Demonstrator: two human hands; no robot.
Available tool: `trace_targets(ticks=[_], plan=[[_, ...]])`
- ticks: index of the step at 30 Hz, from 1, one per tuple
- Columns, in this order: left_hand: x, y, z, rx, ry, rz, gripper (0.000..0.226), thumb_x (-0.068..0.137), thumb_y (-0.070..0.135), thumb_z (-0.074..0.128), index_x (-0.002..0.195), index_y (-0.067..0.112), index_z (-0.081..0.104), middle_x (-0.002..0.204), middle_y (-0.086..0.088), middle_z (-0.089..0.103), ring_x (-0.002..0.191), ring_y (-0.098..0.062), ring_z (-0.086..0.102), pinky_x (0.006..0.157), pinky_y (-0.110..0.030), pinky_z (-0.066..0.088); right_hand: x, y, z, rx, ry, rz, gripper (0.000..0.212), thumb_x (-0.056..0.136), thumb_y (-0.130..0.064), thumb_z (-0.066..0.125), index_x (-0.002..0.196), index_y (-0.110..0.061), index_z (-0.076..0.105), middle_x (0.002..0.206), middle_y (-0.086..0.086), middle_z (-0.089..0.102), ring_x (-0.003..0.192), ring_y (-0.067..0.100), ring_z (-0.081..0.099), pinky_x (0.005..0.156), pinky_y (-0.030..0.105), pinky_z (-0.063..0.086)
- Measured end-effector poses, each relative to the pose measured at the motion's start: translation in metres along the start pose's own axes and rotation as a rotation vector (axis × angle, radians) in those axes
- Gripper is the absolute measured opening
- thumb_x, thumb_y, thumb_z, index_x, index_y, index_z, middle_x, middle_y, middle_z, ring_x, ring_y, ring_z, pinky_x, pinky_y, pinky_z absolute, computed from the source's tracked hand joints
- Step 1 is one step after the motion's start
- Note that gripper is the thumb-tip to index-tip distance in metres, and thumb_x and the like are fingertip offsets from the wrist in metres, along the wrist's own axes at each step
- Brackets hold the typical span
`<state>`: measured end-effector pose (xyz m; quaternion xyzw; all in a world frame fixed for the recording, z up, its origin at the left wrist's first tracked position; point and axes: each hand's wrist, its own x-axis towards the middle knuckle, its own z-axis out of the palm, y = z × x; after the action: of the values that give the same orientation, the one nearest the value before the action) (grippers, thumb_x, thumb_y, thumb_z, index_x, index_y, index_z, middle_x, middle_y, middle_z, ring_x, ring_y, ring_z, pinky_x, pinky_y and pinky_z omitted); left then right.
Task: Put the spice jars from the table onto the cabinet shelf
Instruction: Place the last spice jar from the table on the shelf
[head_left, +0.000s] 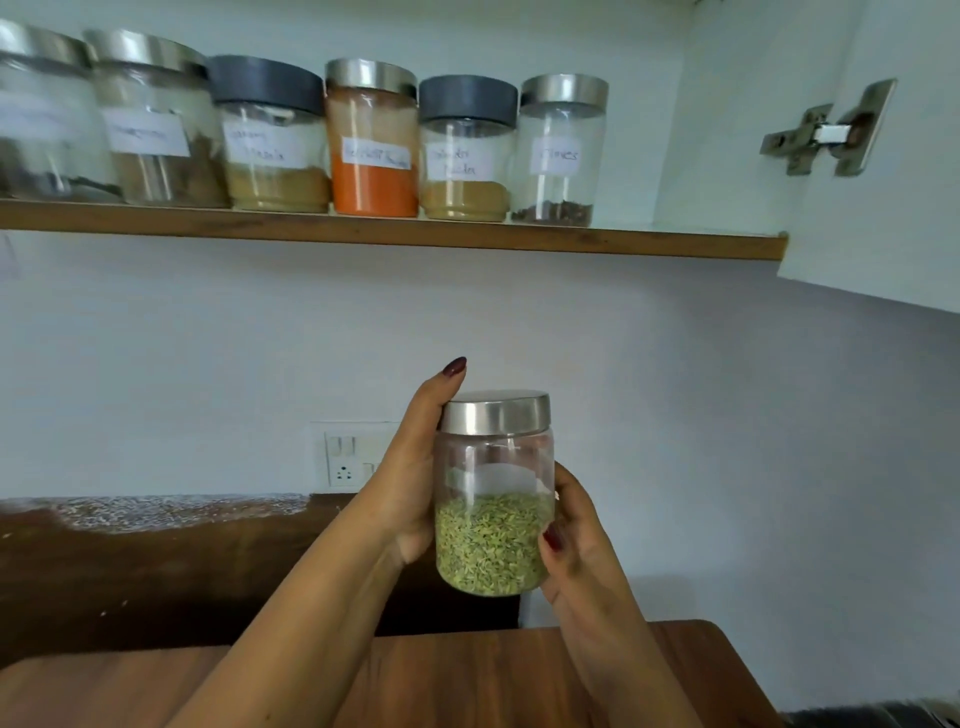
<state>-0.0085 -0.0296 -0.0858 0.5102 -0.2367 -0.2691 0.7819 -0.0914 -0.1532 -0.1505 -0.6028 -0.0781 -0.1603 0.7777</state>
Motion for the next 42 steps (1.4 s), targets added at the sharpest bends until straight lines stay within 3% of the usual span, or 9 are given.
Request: trace_targets(ticks=[7,12,16,18,20,25,29,34,42], plan=[[-0.009,-0.001,-0.012,0.094,0.062,-0.01,0.078,0.065,0.073,0.063,0.103,0.006,0.077,0.108,-0.023,0.072,0.096,-0.034,0.069,0.099,-0.046,0.05,0.001,0.014,0.02,0.161,0.031,0.022,0.11,0.04,-0.05,0.096,0.135,-0.022,0.048,0.126,0.007,0.066,0.117,0.024,0.064,0.087,0.034,0.057],[-0.023,-0.01,-0.015,0.254,0.223,0.132,0.07,0.083,0.077,0.038,0.115,0.024,0.07,0.111,-0.008,0.075,0.106,-0.026,0.071,0.103,-0.053,0.049,-0.003,0.018,0.025,0.162,0.103,-0.016,0.103,0.038,-0.05,0.096,0.129,-0.023,0.055,0.118,0.009,0.069,0.107,0.027,0.069,0.08,0.038,0.059],[-0.033,-0.029,-0.013,0.371,0.274,0.211,0.04,0.099,0.052,0.044,0.095,0.024,0.072,0.094,-0.006,0.075,0.109,-0.027,0.07,0.077,-0.02,0.057,-0.006,0.019,0.031,0.149,0.159,-0.068,0.1,0.036,-0.047,0.097,0.123,-0.02,0.056,0.112,0.008,0.071,0.102,0.026,0.071,0.073,0.032,0.059],[-0.043,-0.043,-0.012,0.374,0.294,0.255,0.023,0.096,0.039,0.061,0.107,0.02,0.066,0.097,-0.005,0.074,0.111,-0.022,0.068,0.074,-0.013,0.054,-0.008,0.02,0.034,0.12,0.176,-0.097,0.092,0.041,-0.044,0.097,0.12,-0.021,0.056,0.113,0.01,0.069,0.103,0.028,0.07,0.076,0.035,0.059],[-0.055,-0.054,-0.01,0.339,0.271,0.333,0.044,0.086,0.044,0.068,0.123,0.021,0.06,0.113,0.002,0.072,0.109,-0.013,0.068,0.084,-0.023,0.056,-0.01,0.02,0.036,0.101,0.163,-0.12,0.084,0.049,-0.042,0.095,0.121,-0.021,0.056,0.116,0.011,0.067,0.106,0.031,0.068,0.08,0.039,0.059],[-0.057,-0.054,-0.012,0.252,0.298,0.408,0.042,0.09,0.036,0.063,0.128,0.019,0.057,0.116,0.002,0.071,0.108,-0.015,0.069,0.085,-0.029,0.059,-0.015,0.018,0.04,-0.049,0.143,-0.169,0.092,0.053,-0.058,0.088,0.132,-0.032,0.05,0.121,-0.004,0.065,0.111,0.021,0.066,0.081,0.033,0.058],[-0.061,-0.053,-0.013,0.281,0.304,0.402,0.048,0.079,0.037,0.066,0.122,0.018,0.061,0.111,0.001,0.072,0.104,-0.016,0.071,0.083,-0.029,0.059,-0.016,0.019,0.045,0.019,0.176,-0.141,0.081,0.044,-0.052,0.094,0.115,-0.035,0.061,0.113,0.004,0.07,0.104,0.026,0.07,0.077,0.036,0.059],[-0.063,-0.045,-0.023,0.256,0.263,0.313,0.044,0.099,0.045,0.049,0.122,0.012,0.065,0.117,-0.01,0.072,0.111,-0.027,0.069,0.101,-0.048,0.052,-0.016,0.018,0.042,0.196,0.217,-0.107,0.103,0.035,-0.054,0.095,0.12,-0.014,0.052,0.104,0.006,0.073,0.096,0.023,0.072,0.07,0.028,0.059],[-0.057,-0.045,-0.024,0.107,0.138,0.066,0.064,0.097,0.061,0.026,0.131,0.023,0.064,0.128,-0.007,0.069,0.124,-0.023,0.062,0.113,-0.048,0.039,-0.015,0.016,0.051,0.16,0.17,-0.144,0.077,0.05,-0.059,0.088,0.109,-0.019,0.059,0.103,0.008,0.071,0.097,0.022,0.071,0.075,0.03,0.057]])
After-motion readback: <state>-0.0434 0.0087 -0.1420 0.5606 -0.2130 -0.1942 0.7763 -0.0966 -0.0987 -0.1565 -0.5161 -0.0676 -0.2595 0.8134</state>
